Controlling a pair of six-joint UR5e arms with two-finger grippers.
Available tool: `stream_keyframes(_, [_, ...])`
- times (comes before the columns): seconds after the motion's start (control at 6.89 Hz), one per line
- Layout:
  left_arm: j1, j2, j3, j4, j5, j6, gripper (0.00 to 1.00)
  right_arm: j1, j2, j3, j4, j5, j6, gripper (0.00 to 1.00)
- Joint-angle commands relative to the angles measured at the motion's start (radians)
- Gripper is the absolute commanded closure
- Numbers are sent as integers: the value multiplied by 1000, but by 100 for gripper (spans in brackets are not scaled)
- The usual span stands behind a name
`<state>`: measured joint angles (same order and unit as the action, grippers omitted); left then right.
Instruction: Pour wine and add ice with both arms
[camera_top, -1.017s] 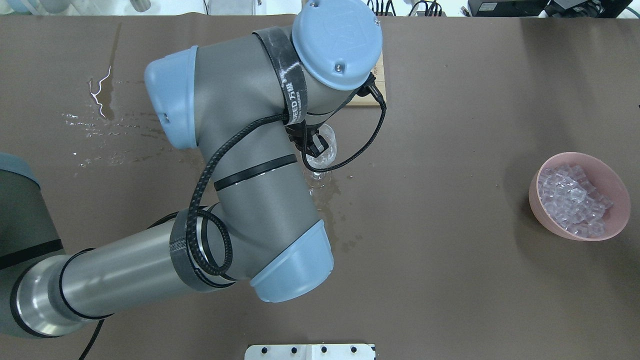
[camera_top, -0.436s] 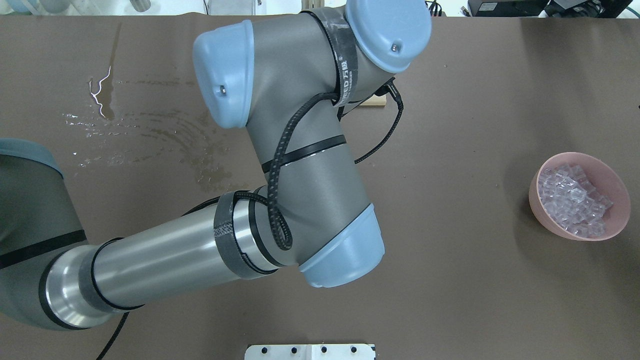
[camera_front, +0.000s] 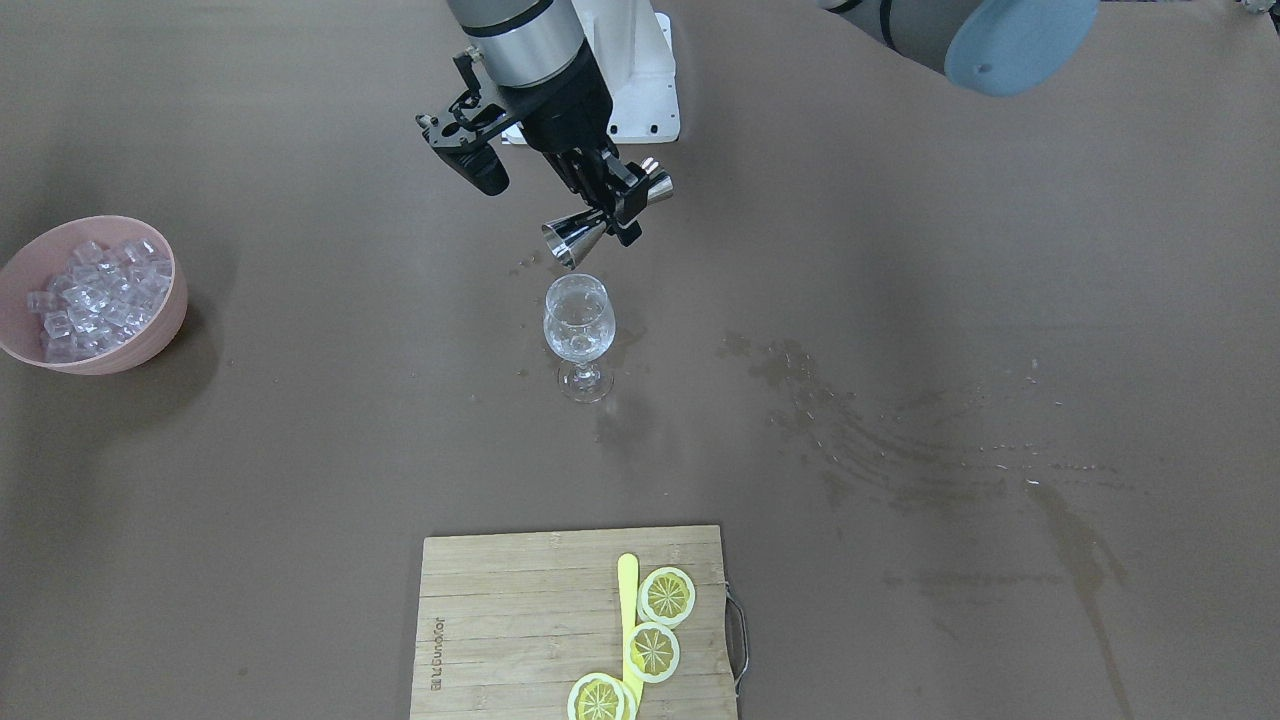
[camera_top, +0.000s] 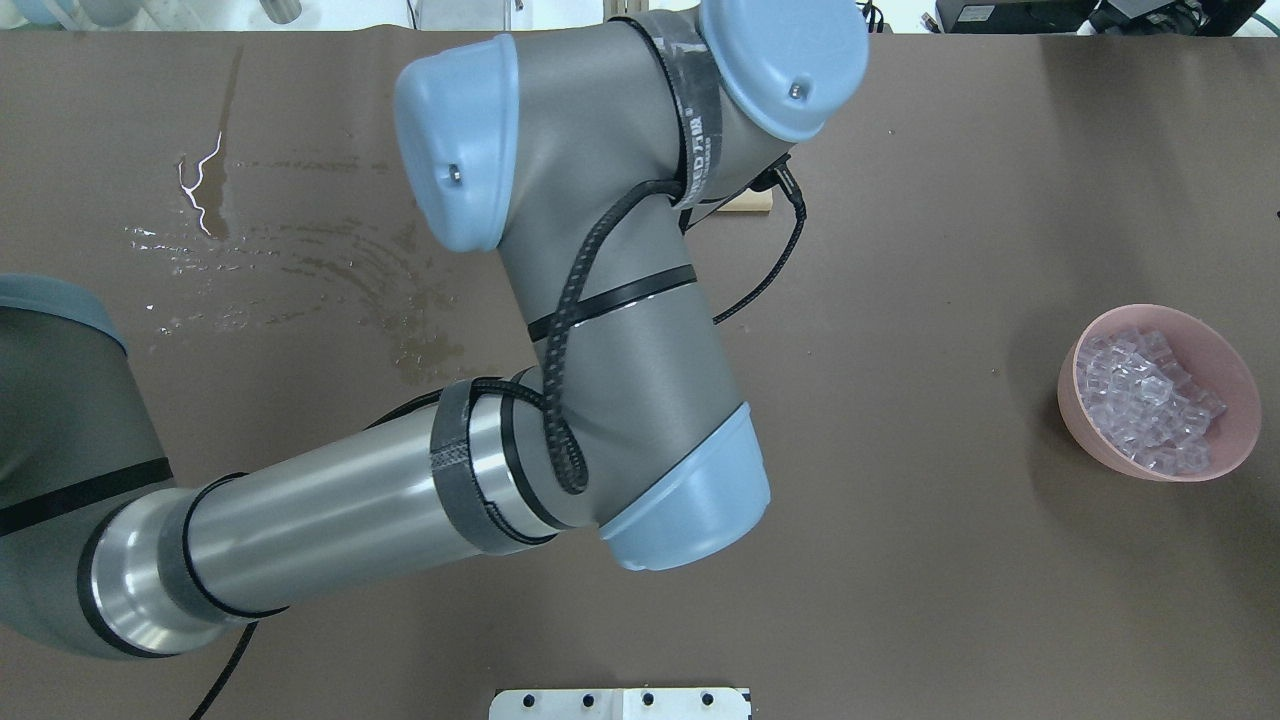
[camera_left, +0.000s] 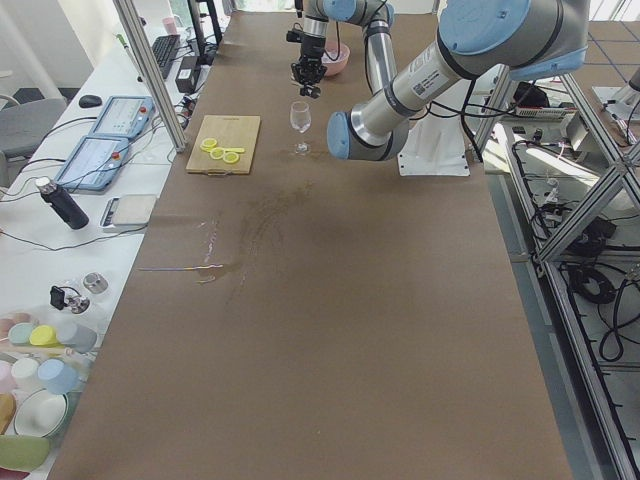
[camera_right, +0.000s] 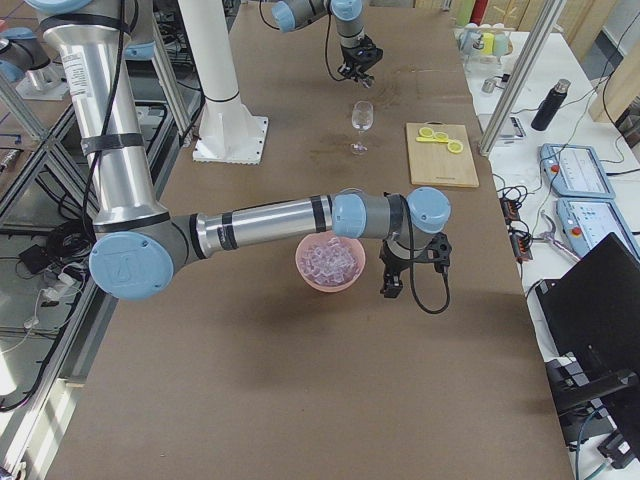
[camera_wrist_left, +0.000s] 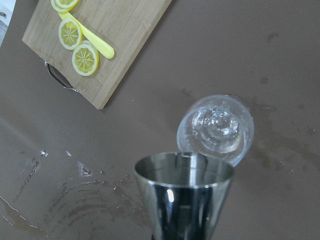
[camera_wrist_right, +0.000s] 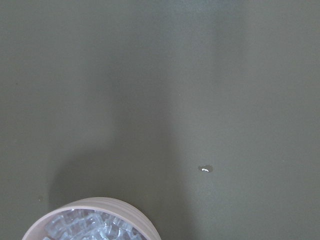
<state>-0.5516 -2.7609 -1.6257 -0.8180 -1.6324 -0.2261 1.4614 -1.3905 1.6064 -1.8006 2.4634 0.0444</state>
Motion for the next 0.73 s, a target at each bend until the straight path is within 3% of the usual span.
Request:
stream_keyframes(0.0, [-5,128,-156,-45,0,-2,100,0,1,1,1,2,2,0])
stream_keyframes(0.15, [-14,164,-190,-109,3,-16,100,-1,1,1,1,2,0,0])
stream_keyframes(0.29, [-24,257,-282,-206,5,-80,100,0,1,3,1,2,0,0])
stream_keyframes(0.58, [-65,400,-354,-427,5,-140,100,0,1,10,1,2,0,0])
